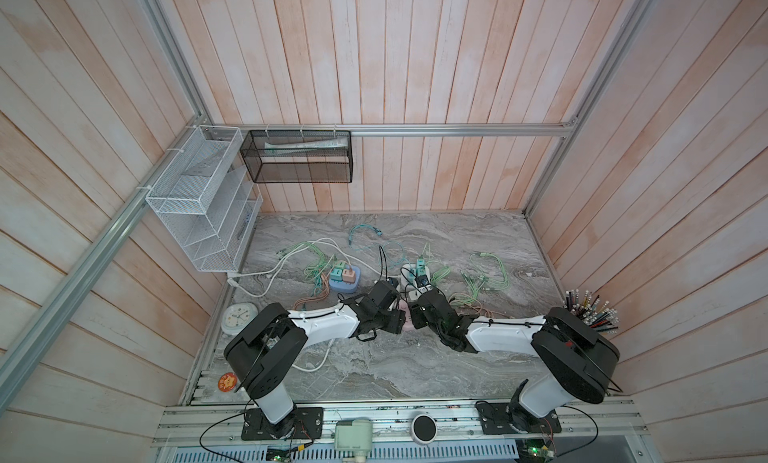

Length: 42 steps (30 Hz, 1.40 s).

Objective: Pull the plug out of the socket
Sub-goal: 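Grasp the white charger with the right gripper while the left presses the strip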

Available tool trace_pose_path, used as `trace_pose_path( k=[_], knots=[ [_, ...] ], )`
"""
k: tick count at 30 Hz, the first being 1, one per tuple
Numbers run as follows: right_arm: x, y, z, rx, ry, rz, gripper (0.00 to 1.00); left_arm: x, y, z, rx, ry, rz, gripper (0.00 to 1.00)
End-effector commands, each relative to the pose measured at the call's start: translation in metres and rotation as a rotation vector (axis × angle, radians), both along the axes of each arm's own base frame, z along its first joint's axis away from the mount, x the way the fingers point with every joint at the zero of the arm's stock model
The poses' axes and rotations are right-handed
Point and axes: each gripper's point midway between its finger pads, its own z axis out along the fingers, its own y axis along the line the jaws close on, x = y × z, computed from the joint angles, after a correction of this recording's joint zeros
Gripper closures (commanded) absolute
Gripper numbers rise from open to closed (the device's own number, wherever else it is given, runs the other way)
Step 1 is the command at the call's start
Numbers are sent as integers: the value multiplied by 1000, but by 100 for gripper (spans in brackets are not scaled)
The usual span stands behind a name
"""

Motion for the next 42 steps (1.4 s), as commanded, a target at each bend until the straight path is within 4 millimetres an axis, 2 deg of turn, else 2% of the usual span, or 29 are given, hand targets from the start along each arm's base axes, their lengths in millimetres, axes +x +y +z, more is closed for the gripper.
trace_pose_path(
  k=[1, 5, 11, 19, 25, 29, 36, 42],
  knots=[
    [-7, 0, 0, 20, 15, 14, 73, 1, -2, -14, 18, 33, -8, 28],
    [-9, -3, 1, 28, 15, 10, 75, -1, -2, -24, 36, 61, -15, 30],
    [-9, -8, 10, 31, -3, -4, 77, -6, 7, -39, 84, 89, -5, 41],
    [-8, 1, 20, 52, -2, 25, 86, -14, 8, -52, 92, 143, -6, 42],
    [-10, 1, 14, 20, -3, 10, 91, -18, 1, -55, 56, 175, -21, 42],
    [-14, -1, 12, 63, -21, -21, 92, -21, -1, -62, 53, 203, -29, 43],
    [-20, -2, 22, 137, -52, -27, 93, -25, 3, -69, 42, 232, -19, 43],
    [-20, -8, 42, 147, -96, -22, 93, -25, 5, -70, 41, 236, -16, 43]
  ],
)
